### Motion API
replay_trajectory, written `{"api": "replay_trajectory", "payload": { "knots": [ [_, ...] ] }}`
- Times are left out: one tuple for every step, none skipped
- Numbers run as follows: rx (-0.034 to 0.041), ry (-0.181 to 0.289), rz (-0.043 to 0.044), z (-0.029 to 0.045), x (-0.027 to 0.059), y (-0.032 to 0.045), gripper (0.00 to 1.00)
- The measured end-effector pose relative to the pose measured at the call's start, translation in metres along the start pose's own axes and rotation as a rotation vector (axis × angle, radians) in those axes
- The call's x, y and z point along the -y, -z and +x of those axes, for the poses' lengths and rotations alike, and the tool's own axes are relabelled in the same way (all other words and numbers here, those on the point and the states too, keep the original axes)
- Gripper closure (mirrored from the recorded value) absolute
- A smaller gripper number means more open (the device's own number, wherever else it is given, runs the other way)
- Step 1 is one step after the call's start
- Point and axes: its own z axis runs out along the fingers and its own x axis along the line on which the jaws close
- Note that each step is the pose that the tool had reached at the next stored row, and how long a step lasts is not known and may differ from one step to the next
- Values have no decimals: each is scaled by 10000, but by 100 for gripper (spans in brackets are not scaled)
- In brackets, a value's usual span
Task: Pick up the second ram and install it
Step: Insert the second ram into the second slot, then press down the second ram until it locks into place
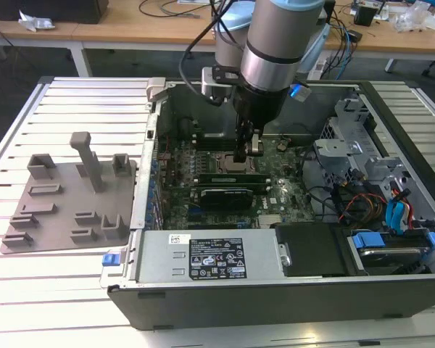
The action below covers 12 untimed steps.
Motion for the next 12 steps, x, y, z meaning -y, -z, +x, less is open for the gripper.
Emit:
{"api": "replay_trajectory", "payload": {
  "knots": [
    [0,0,0,0,0,0,90],
    [0,0,0,0,0,1,90],
    [0,0,0,0,0,1,90],
    [1,0,0,0,0,1,90],
    [-1,-1,-1,0,1,1,90],
    [-1,-1,-13,1,75,-13,90],
    [-2,-4,-41,2,155,-28,90],
    [-1,-4,-57,3,273,-64,90],
    [-2,-4,-62,4,348,-93,90],
    [-6,-4,-62,5,376,-109,90],
    [-16,-4,-62,7,405,-129,90],
    [-23,-5,-62,8,433,-157,90]
  ]
}}
